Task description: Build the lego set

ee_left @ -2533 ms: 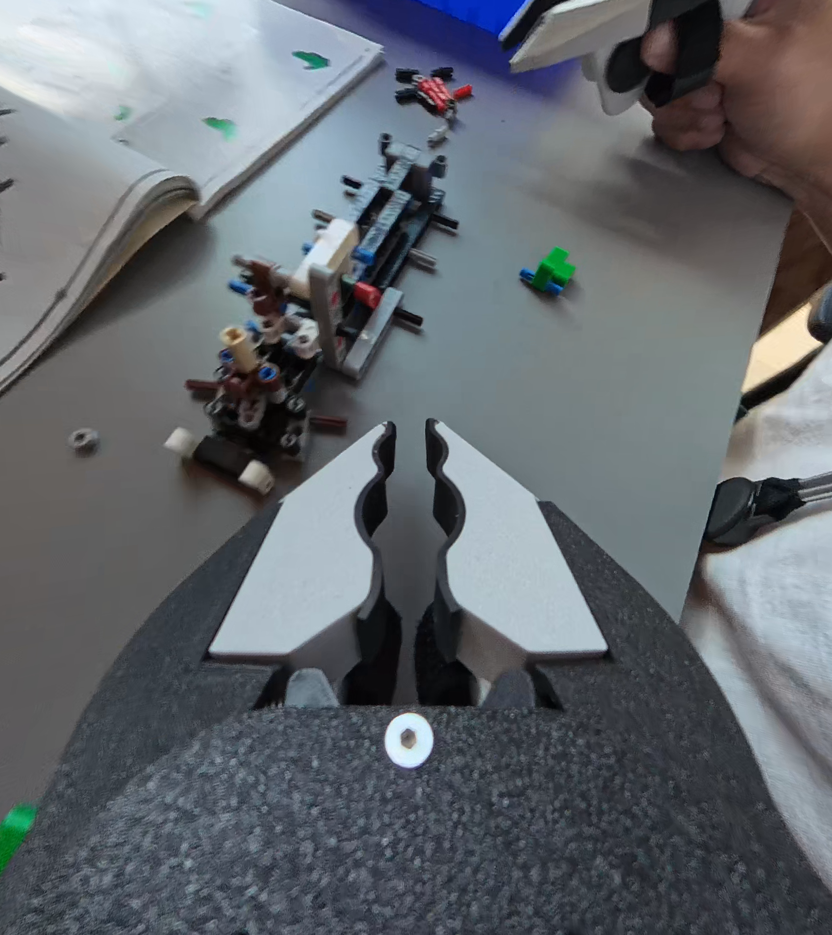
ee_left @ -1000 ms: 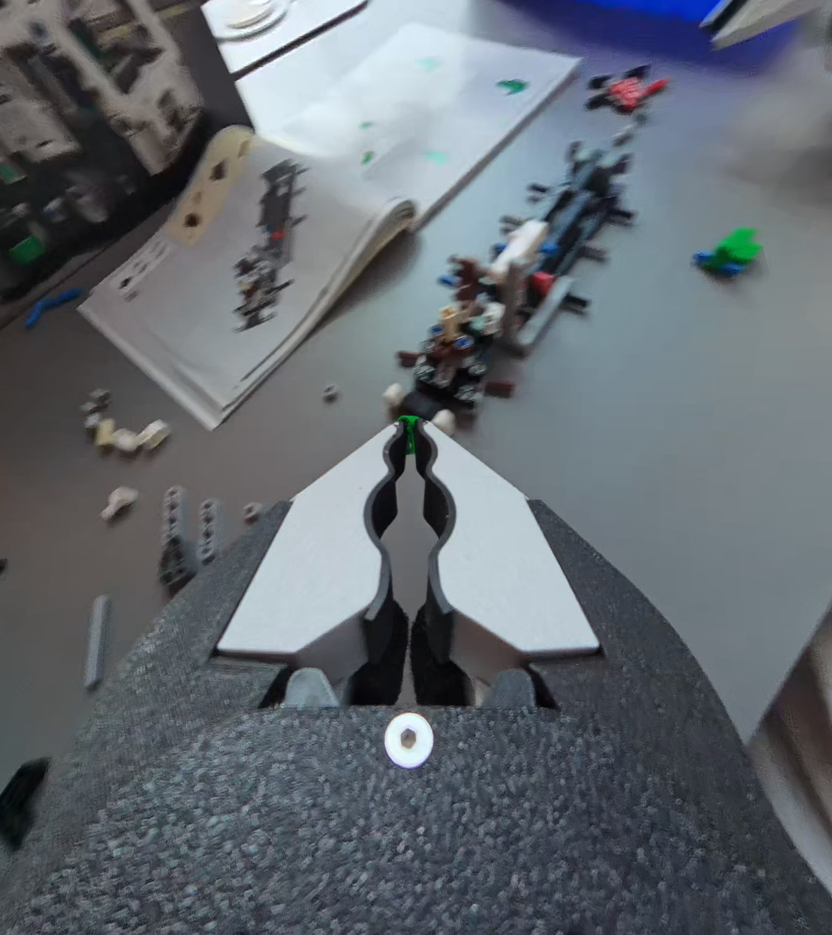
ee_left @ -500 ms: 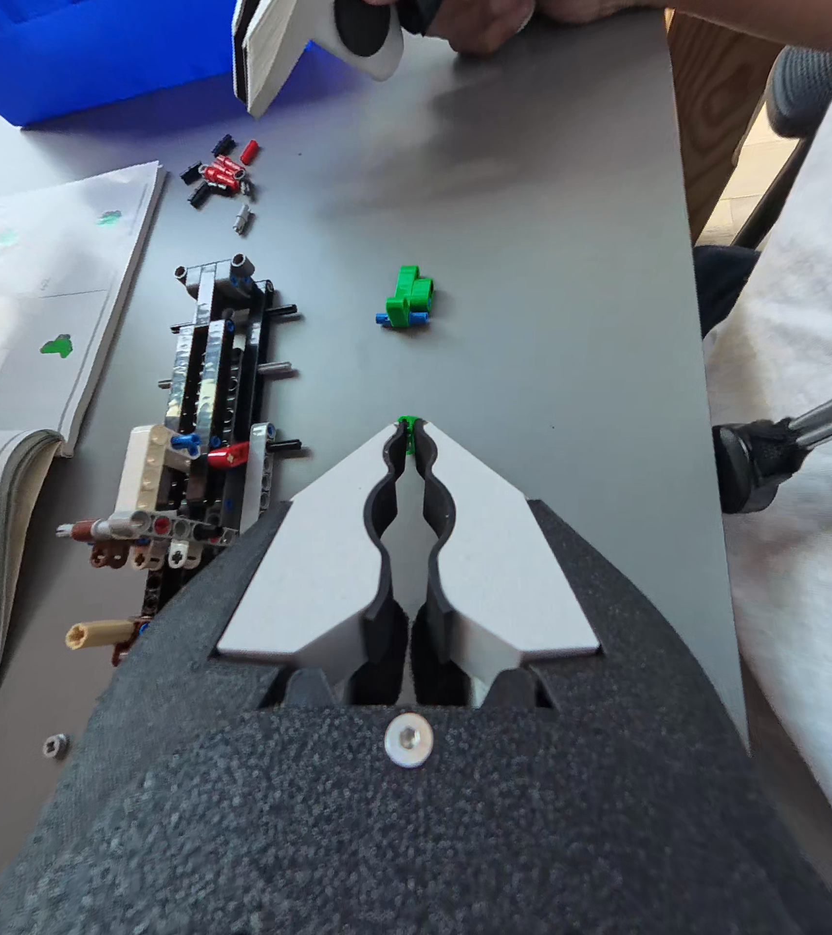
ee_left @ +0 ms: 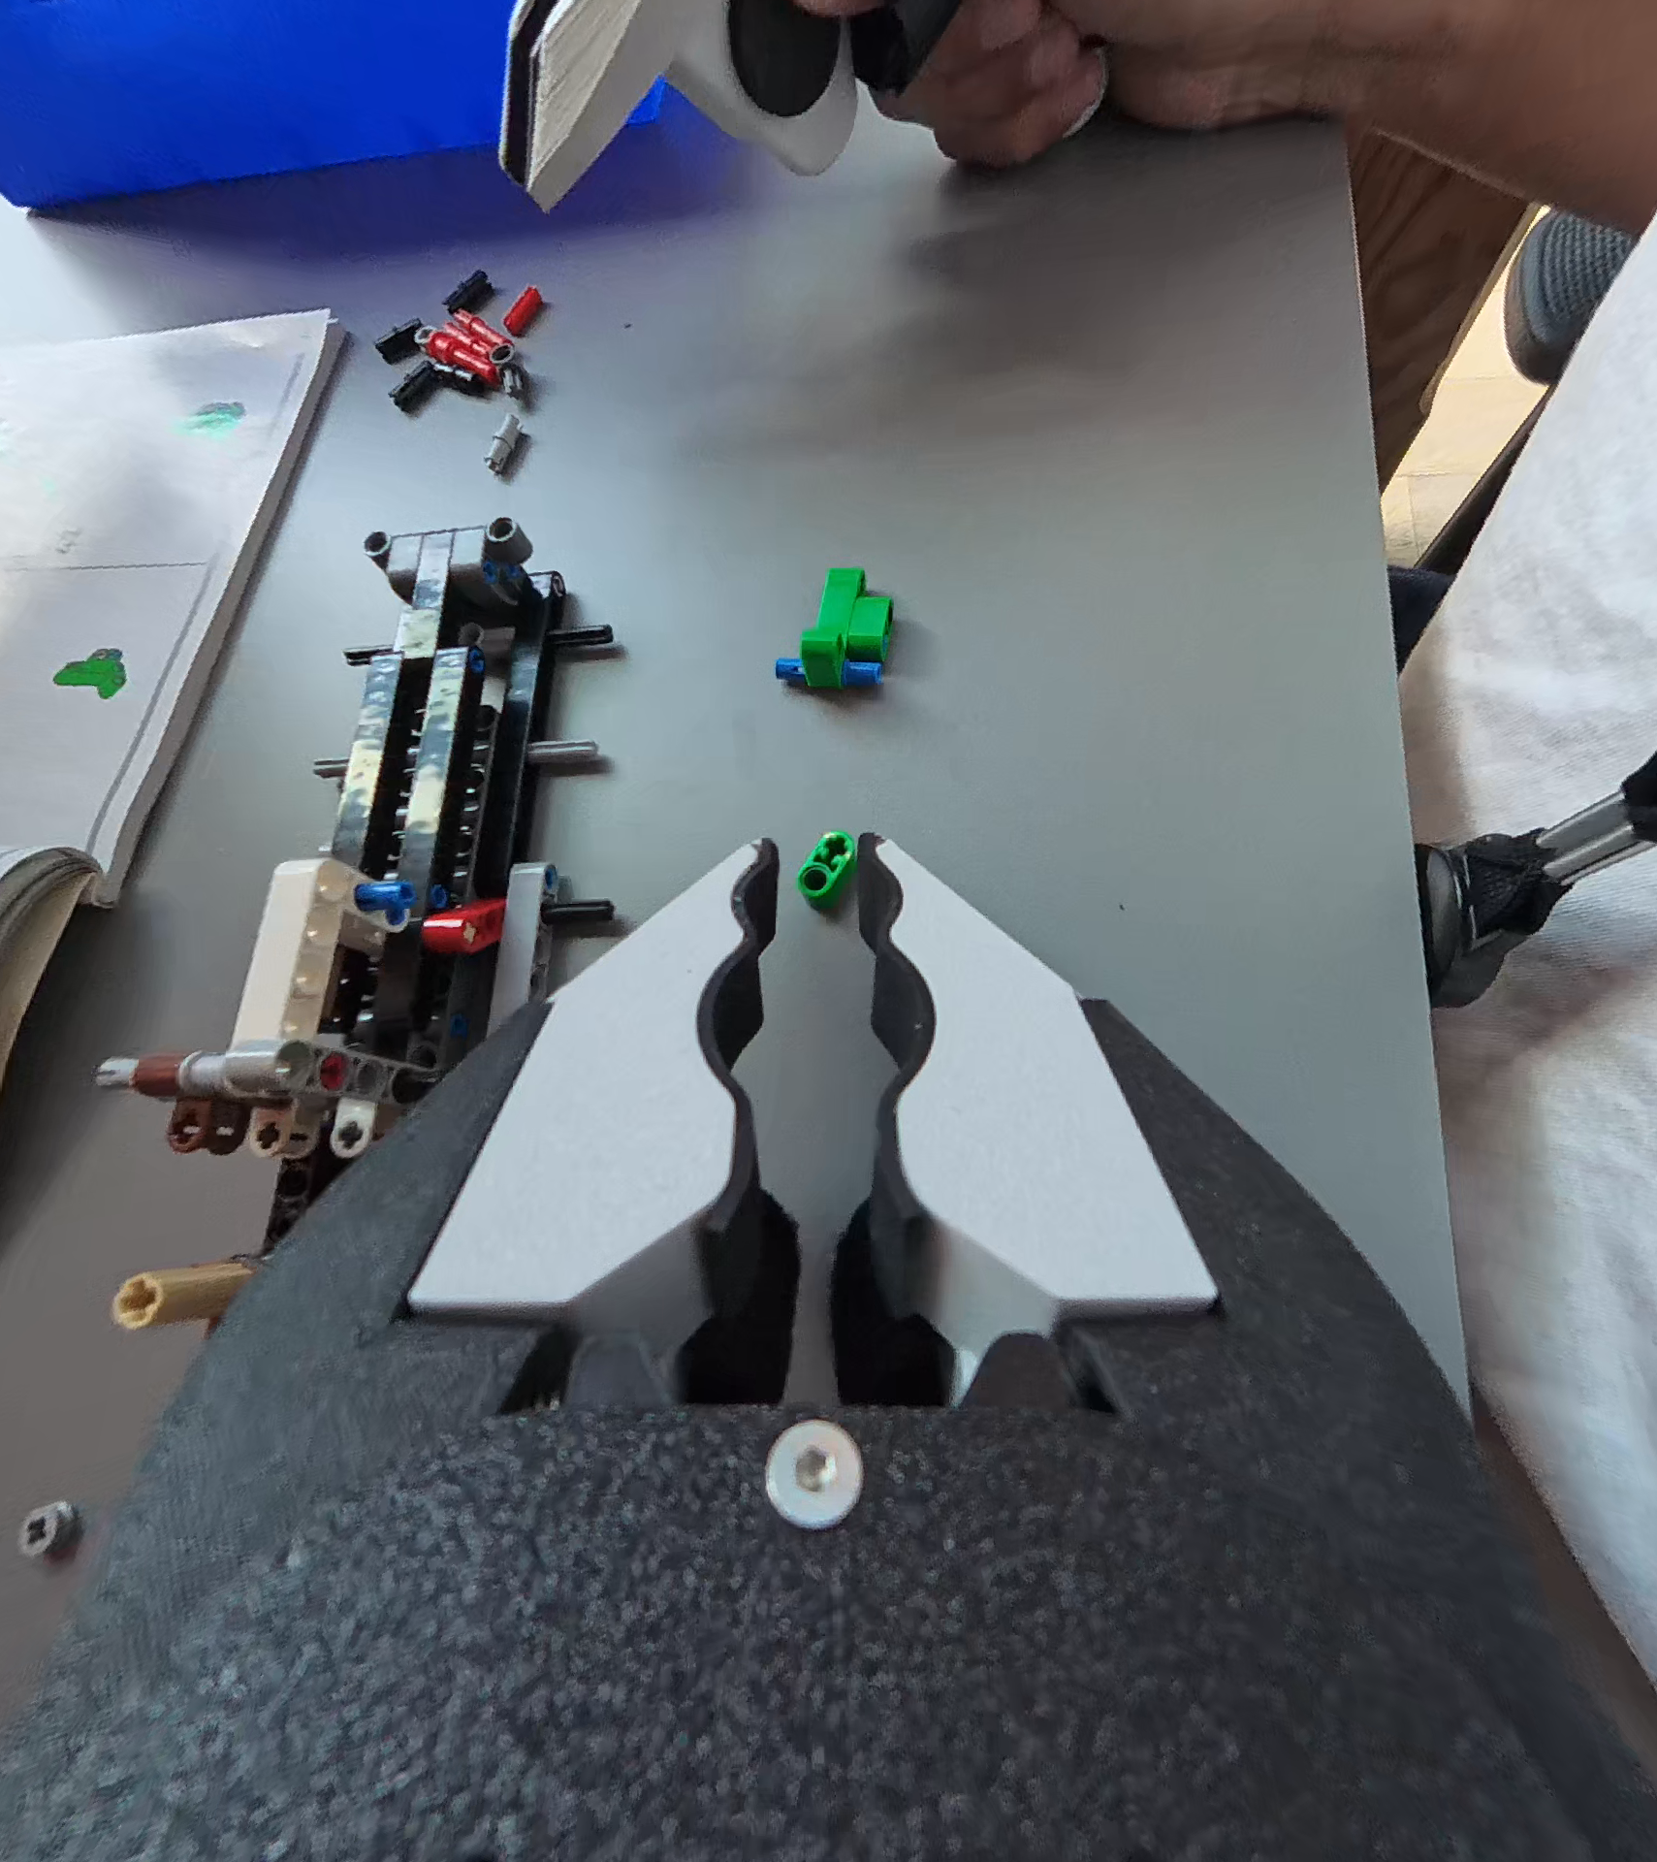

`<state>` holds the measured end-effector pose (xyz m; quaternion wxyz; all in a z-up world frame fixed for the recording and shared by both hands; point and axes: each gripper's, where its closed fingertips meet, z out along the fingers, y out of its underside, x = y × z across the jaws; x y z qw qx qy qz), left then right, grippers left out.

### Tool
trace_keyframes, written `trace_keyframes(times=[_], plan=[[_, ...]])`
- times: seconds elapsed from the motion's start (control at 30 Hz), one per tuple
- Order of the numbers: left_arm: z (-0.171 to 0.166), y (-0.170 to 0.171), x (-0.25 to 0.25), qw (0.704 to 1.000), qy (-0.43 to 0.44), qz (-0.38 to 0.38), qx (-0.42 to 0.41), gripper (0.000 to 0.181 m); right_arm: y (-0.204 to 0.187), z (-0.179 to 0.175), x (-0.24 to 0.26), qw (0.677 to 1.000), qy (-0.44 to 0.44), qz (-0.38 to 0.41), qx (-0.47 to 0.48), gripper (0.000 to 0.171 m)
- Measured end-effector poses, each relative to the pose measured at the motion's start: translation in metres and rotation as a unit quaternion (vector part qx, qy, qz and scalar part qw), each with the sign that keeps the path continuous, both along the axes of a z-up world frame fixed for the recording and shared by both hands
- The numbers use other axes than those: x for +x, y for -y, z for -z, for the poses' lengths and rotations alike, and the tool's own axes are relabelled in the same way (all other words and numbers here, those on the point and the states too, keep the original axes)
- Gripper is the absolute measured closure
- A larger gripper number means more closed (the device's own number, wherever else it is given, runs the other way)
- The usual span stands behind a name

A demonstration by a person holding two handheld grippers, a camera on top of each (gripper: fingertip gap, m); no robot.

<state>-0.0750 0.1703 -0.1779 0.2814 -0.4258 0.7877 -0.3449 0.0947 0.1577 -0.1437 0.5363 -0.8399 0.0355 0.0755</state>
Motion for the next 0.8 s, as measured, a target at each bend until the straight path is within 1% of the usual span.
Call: trace_keyframes(times=[0.03,0.2,0.37,0.8], plan=[[-0.0003,-0.0015,-0.0008,1.0,-0.002,-0.005,-0.005,0.167,0.0001,-0.0003,0.0001,1.0,0.0,0.0,0.001,0.149],[0.0021,-0.0068,-0.0039,1.0,-0.011,-0.025,-0.007,0.163,0.0,0.0001,-0.0005,1.0,0.006,-0.001,0.0,0.149],[0.0039,-0.009,-0.0041,0.999,-0.013,-0.036,0.0,0.164,-0.0001,0.0006,-0.002,1.0,0.009,-0.003,-0.002,0.149],[0.0069,-0.007,-0.0033,0.999,-0.015,-0.033,0.017,0.167,0.0003,-0.0002,-0.0026,1.0,0.006,-0.004,0.0,0.149]])
